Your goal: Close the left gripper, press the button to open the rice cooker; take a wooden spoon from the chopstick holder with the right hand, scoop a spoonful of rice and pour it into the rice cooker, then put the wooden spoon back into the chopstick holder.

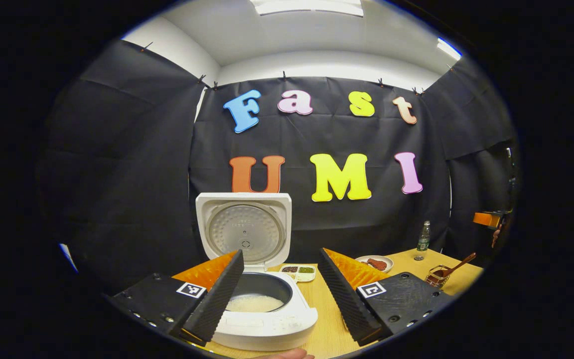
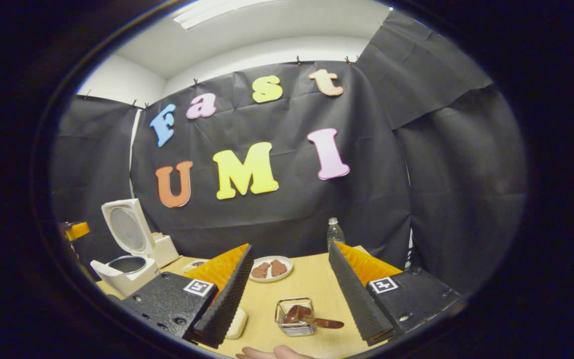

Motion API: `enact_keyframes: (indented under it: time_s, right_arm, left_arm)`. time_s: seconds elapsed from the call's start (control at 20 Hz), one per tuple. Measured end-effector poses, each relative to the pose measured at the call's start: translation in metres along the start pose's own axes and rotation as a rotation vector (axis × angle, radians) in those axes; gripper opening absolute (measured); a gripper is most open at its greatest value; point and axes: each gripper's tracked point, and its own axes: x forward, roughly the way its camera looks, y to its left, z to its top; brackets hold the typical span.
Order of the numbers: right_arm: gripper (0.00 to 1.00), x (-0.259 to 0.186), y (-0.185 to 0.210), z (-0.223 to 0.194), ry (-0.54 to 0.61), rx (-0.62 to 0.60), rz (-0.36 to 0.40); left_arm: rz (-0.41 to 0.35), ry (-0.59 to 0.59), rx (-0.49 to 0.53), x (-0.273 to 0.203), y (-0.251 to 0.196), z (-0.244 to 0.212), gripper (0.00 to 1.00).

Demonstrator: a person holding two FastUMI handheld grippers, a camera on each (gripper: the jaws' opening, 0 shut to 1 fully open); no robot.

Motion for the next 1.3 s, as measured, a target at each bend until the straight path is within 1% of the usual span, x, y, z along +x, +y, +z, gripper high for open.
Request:
enact_keyframes:
  time_s: [0.15,0.2,0.25,0.3,0.35,0.45,0.5,0.55,0.6,0.65,0.7,0.75,0.8,0.85,0.9,0.95,1.0,1.05,1.1,1.15,1.2,1.3]
  right_arm:
    - [0.98,-0.018,0.002,-0.001,0.027,-0.042,-0.024]
    - [0.98,-0.025,0.005,0.004,0.023,-0.044,-0.026]
    - [0.98,-0.029,0.011,0.012,0.006,-0.05,-0.011]
    - [0.98,-0.031,0.019,0.02,-0.018,-0.063,0.009]
    - [0.98,-0.032,0.023,0.022,-0.025,-0.081,0.012]
    - [0.98,-0.034,0.032,0.026,-0.029,-0.109,0.012]
    - [0.94,-0.033,0.038,0.028,-0.032,-0.113,0.026]
    - [0.98,-0.034,0.048,0.031,-0.035,-0.105,0.025]
    - [0.98,-0.033,0.052,0.035,-0.042,-0.097,0.01]
    - [0.98,-0.033,0.061,0.04,-0.066,-0.093,0.012]
    - [0.98,-0.034,0.074,0.042,-0.086,-0.1,0.031]
    - [0.93,-0.037,0.086,0.039,-0.091,-0.121,0.054]
    - [0.98,-0.038,0.093,0.031,-0.086,-0.143,0.071]
    - [0.98,-0.038,0.097,0.022,-0.076,-0.161,0.084]
    - [0.98,-0.038,0.1,0.016,-0.068,-0.161,0.089]
    - [0.98,-0.036,0.106,0.013,-0.066,-0.15,0.099]
    - [0.98,-0.034,0.113,0.007,-0.052,-0.129,0.115]
    - [0.98,-0.031,0.12,-0.004,-0.026,-0.109,0.134]
    - [0.94,-0.03,0.124,-0.011,0.002,-0.085,0.148]
    - [0.98,-0.03,0.126,-0.016,0.023,-0.056,0.152]
    - [0.98,-0.032,0.129,-0.017,0.033,-0.033,0.162]
    - [0.98,-0.036,0.133,-0.018,0.044,-0.01,0.172]
  left_arm:
    - [-0.002,-0.023,0.006,0.023,0.016,0.023,0.95]
    - [-0.014,-0.048,-0.004,0.031,0.019,0.034,0.95]
    - [-0.016,-0.075,-0.015,0.04,0.024,0.045,0.95]
    - [0.0,-0.092,-0.026,0.049,0.033,0.054,0.95]
    - [0.017,-0.1,-0.042,0.058,0.041,0.061,0.95]
    - [0.012,-0.118,-0.087,0.075,0.046,0.074,0.94]
    - [0.011,-0.134,-0.1,0.085,0.049,0.082,0.94]
    - [0.016,-0.149,-0.107,0.096,0.054,0.087,0.94]
    - [0.04,-0.161,-0.109,0.107,0.063,0.091,0.94]
    - [0.062,-0.161,-0.113,0.119,0.07,0.092,0.93]
    - [0.071,-0.156,-0.121,0.13,0.073,0.093,0.93]
    - [0.069,-0.15,-0.128,0.142,0.076,0.094,0.94]
    - [0.066,-0.152,-0.139,0.153,0.079,0.099,0.94]
    - [0.076,-0.166,-0.141,0.163,0.084,0.104,0.94]
    - [0.11,-0.188,-0.133,0.173,0.094,0.111,0.94]
    - [0.12,-0.195,-0.116,0.184,0.098,0.115,0.94]
    - [0.11,-0.198,-0.097,0.193,0.096,0.117,0.93]
    - [0.117,-0.198,-0.073,0.203,0.097,0.117,0.94]
    - [0.122,-0.187,-0.059,0.214,0.099,0.116,0.94]
    - [0.116,-0.172,-0.065,0.223,0.098,0.113,0.93]
    - [0.11,-0.162,-0.07,0.232,0.098,0.111,0.94]
    - [0.132,-0.126,-0.048,0.249,0.103,0.097,0.94]
